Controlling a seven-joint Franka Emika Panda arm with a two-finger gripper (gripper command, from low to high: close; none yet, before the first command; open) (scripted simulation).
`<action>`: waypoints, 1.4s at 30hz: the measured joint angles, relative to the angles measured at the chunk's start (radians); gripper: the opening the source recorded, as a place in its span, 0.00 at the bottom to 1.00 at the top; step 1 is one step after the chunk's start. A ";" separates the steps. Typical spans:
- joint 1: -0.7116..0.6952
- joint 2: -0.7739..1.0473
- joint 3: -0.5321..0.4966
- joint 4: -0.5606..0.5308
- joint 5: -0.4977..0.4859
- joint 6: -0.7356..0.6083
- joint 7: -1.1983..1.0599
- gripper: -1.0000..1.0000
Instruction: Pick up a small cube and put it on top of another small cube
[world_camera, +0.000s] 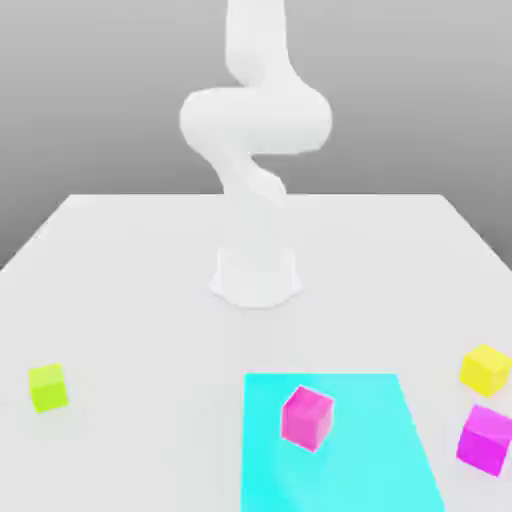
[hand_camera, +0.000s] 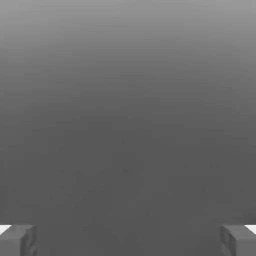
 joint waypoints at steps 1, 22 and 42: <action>-0.026 0.039 -0.004 -0.013 -0.007 0.020 0.020 0.50; -0.438 0.806 -0.215 -0.268 0.067 0.409 0.262 0.50; -0.528 0.928 -0.158 -0.283 0.142 0.483 0.237 0.00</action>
